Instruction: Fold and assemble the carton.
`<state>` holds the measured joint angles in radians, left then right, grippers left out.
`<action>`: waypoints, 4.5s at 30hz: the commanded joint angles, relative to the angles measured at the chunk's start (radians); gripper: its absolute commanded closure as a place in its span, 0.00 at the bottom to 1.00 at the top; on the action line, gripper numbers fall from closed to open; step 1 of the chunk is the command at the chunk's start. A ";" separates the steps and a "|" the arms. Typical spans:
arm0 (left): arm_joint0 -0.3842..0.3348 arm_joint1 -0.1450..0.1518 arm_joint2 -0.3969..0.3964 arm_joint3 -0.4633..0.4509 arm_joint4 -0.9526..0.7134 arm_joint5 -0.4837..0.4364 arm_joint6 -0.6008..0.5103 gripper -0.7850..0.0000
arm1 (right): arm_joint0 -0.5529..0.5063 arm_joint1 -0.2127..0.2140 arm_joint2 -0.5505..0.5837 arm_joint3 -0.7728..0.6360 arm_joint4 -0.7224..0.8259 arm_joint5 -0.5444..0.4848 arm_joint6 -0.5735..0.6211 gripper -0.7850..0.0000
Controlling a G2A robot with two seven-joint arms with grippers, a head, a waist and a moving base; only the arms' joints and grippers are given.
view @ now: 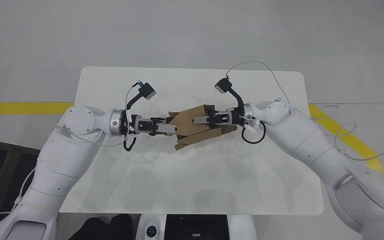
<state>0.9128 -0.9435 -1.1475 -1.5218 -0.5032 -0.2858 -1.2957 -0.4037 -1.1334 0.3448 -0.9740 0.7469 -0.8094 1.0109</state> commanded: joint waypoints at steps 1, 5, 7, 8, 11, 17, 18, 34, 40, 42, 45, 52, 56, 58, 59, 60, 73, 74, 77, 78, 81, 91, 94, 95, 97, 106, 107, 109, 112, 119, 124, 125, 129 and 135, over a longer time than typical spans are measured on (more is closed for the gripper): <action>0.000 0.000 -0.005 0.002 -0.036 0.021 -0.014 0.00 | 0.000 -0.003 0.001 0.011 -0.012 -0.012 -0.012 1.00; 0.001 0.001 -0.016 0.000 -0.092 0.051 -0.037 0.00 | 0.003 -0.012 0.003 0.032 -0.032 -0.030 -0.030 1.00; 0.000 0.000 -0.021 -0.001 -0.116 0.064 -0.040 0.00 | 0.006 -0.017 0.003 0.036 -0.039 -0.034 -0.034 1.00; 0.000 0.000 -0.022 -0.002 -0.125 0.071 -0.039 0.00 | 0.007 -0.020 0.003 0.039 -0.043 -0.037 -0.037 1.00; -0.005 -0.002 -0.020 -0.008 -0.129 0.079 -0.037 0.00 | 0.008 -0.030 0.003 0.044 -0.049 -0.044 -0.044 1.00; -0.011 -0.008 0.001 -0.025 -0.108 0.073 -0.025 0.00 | 0.006 -0.055 0.000 0.055 -0.058 -0.055 -0.055 1.00; -0.012 -0.009 0.005 -0.028 -0.098 0.070 -0.020 0.00 | 0.007 -0.059 0.000 0.055 -0.060 -0.056 -0.056 1.00; -0.001 -0.010 0.009 -0.080 0.057 0.012 0.054 0.00 | 0.007 -0.113 0.003 0.068 -0.078 -0.067 -0.067 1.00; 0.004 -0.008 -0.001 -0.084 0.060 0.015 0.061 0.00 | 0.000 -0.117 0.014 0.089 -0.082 -0.074 -0.074 1.00; 0.004 -0.008 -0.007 -0.080 0.054 0.016 0.064 0.00 | -0.006 -0.114 0.022 0.102 -0.081 -0.078 -0.078 1.00; 0.002 -0.007 -0.016 -0.073 0.045 0.016 0.065 0.00 | -0.014 -0.103 0.036 0.115 -0.083 -0.082 -0.082 1.00; 0.005 -0.006 -0.015 -0.048 0.108 -0.011 0.080 0.00 | -0.040 -0.063 0.071 0.073 -0.083 -0.064 -0.064 1.00; 0.007 -0.006 -0.015 -0.034 0.142 -0.021 0.096 0.00 | -0.062 -0.043 0.085 0.020 -0.074 -0.040 -0.040 1.00; 0.006 -0.005 -0.017 -0.029 0.162 -0.026 0.108 0.00 | -0.073 -0.036 0.089 -0.010 -0.071 -0.031 -0.031 1.00; 0.006 -0.005 -0.019 -0.027 0.170 -0.028 0.113 0.00 | -0.078 -0.032 0.091 -0.024 -0.069 -0.025 -0.026 1.00; 0.007 -0.005 -0.020 -0.025 0.174 -0.030 0.116 0.00 | -0.082 -0.029 0.093 -0.035 -0.069 -0.021 -0.021 1.00; 0.005 -0.003 -0.034 -0.031 0.143 -0.026 0.111 0.00 | -0.099 -0.031 0.098 -0.089 -0.073 0.012 0.012 1.00; 0.005 -0.003 -0.034 -0.034 0.138 -0.024 0.109 0.00 | -0.099 -0.033 0.097 -0.088 -0.073 0.013 0.013 1.00; 0.007 -0.004 -0.033 -0.040 0.130 -0.021 0.106 0.00 | -0.096 -0.040 0.094 -0.089 -0.072 0.018 0.017 1.00; 0.007 -0.004 -0.032 -0.042 0.128 -0.020 0.105 0.00 | -0.095 -0.042 0.093 -0.089 -0.072 0.018 0.018 1.00; 0.006 -0.004 -0.030 -0.046 0.120 -0.019 0.098 0.00 | -0.094 -0.048 0.089 -0.086 -0.072 0.020 0.020 1.00; -0.001 -0.005 -0.033 -0.033 0.129 -0.021 0.107 0.00 | -0.097 -0.052 0.104 -0.049 -0.063 0.005 0.005 1.00; -0.006 -0.004 -0.041 -0.022 0.133 -0.020 0.118 0.00 | -0.098 -0.044 0.122 -0.029 -0.077 -0.008 -0.008 1.00; -0.007 -0.004 -0.042 -0.022 0.133 -0.019 0.119 0.00 | -0.097 -0.042 0.128 -0.023 -0.082 -0.013 -0.014 1.00; -0.008 -0.004 -0.046 -0.025 0.129 -0.019 0.123 0.00 | -0.098 -0.037 0.142 -0.012 -0.092 -0.028 -0.029 1.00; 0.013 -0.005 -0.037 -0.068 0.113 -0.009 0.117 0.00 | -0.092 -0.051 0.179 0.027 -0.147 -0.097 -0.098 1.00; 0.015 -0.005 -0.036 -0.070 0.114 -0.008 0.116 0.00 | -0.090 -0.055 0.182 0.033 -0.153 -0.101 -0.105 1.00; 0.017 -0.005 -0.034 -0.072 0.115 -0.006 0.117 0.00 | -0.087 -0.063 0.186 0.042 -0.163 -0.106 -0.118 1.00; 0.018 -0.005 -0.031 -0.074 0.118 -0.004 0.114 0.00 | -0.083 -0.074 0.196 0.062 -0.178 -0.115 -0.147 1.00; 0.023 -0.007 -0.025 -0.074 0.080 0.019 0.089 0.00 | -0.084 -0.089 0.221 0.087 -0.222 -0.132 -0.192 1.00; 0.030 -0.008 -0.016 -0.087 0.064 0.032 0.084 0.00 | -0.086 -0.100 0.236 0.087 -0.244 -0.133 -0.218 1.00; 0.031 -0.009 -0.014 -0.090 0.062 0.034 0.084 0.00 | -0.086 -0.103 0.238 0.086 -0.249 -0.134 -0.225 1.00; 0.034 -0.009 -0.013 -0.100 0.058 0.033 0.077 0.00 | -0.086 -0.113 0.247 0.088 -0.264 -0.137 -0.241 1.00; 0.035 -0.009 -0.011 -0.099 0.067 0.031 0.076 0.00 | -0.084 -0.130 0.252 0.076 -0.270 -0.141 -0.237 1.00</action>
<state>0.9486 -0.9527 -1.1591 -1.6217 -0.4397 -0.2533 -1.2217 -0.4879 -1.2601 0.5982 -0.8928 0.4765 -0.9504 0.7688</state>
